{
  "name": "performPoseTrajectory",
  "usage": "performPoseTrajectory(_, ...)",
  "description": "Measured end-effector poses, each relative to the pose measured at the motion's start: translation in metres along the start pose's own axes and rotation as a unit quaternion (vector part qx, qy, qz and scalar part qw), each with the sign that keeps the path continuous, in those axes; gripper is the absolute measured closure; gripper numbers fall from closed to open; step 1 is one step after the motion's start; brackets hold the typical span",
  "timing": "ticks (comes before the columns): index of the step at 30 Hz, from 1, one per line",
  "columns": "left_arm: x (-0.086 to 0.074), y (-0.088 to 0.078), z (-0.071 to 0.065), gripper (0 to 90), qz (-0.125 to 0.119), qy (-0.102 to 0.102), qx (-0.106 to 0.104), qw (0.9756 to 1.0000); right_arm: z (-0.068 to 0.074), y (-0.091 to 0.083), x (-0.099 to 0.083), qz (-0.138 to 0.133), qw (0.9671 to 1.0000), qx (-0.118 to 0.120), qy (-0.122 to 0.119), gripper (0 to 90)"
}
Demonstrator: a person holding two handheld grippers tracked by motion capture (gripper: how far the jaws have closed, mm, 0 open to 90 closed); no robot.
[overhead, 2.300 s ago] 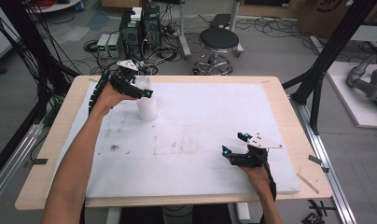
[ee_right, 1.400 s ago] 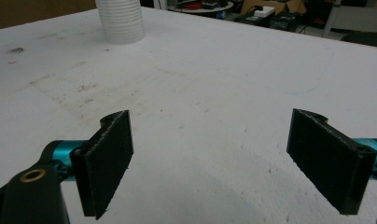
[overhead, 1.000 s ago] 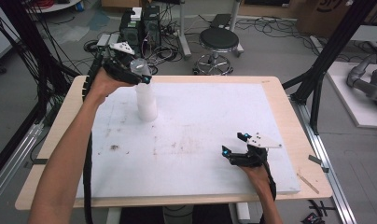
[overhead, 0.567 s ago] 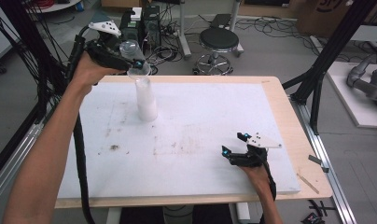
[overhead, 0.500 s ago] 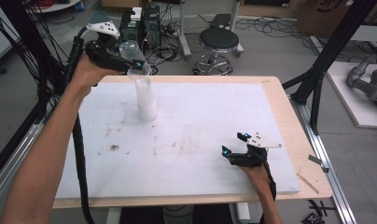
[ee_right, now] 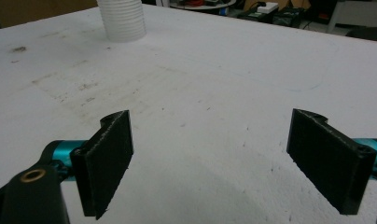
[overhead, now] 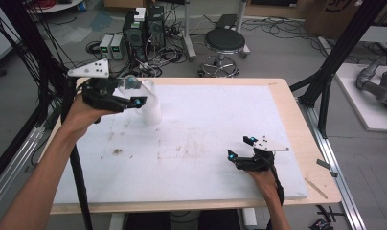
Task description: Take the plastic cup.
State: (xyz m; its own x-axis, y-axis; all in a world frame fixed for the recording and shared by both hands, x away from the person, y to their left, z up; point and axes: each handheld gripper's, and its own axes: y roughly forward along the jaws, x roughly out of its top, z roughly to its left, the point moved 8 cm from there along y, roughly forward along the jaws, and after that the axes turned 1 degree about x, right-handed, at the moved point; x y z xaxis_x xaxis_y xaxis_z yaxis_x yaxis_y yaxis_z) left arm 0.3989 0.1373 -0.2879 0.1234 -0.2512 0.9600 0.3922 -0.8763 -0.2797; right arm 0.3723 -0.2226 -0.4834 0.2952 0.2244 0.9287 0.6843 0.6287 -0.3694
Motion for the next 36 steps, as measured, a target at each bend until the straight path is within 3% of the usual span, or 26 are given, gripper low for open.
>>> performPoseTrajectory(5, -0.023, -0.011, -0.027, 37.2, -0.04, -0.006, -0.022, 0.9989, 0.001, 0.001, -0.001, 0.009, 1.0, -0.003, -0.004, 14.6)
performPoseTrajectory(9, -0.034, -0.01, -0.035, 37.1, -0.042, -0.006, -0.025, 0.9988, 0.001, 0.001, 0.0, 0.004, 1.0, -0.002, -0.009, 14.6)
performPoseTrajectory(12, -0.044, -0.003, -0.044, 37.1, -0.054, -0.015, -0.04, 0.9976, 0.0, 0.001, 0.0, 0.004, 1.0, 0.0, -0.006, 14.6)
performPoseTrajectory(21, -0.071, 0.028, -0.069, 36.6, -0.049, 0.004, -0.068, 0.9965, 0.001, 0.001, 0.0, 0.004, 1.0, 0.0, -0.005, 14.6)
performPoseTrajectory(26, -0.083, 0.036, -0.073, 36.2, -0.051, 0.007, -0.074, 0.996, 0.001, 0.001, -0.001, 0.005, 1.0, -0.001, -0.006, 14.6)
performPoseTrajectory(36, -0.095, 0.042, -0.067, 35.7, -0.062, 0.0, -0.072, 0.9954, 0.001, 0.001, -0.001, 0.005, 0.9999, -0.006, -0.011, 14.6)
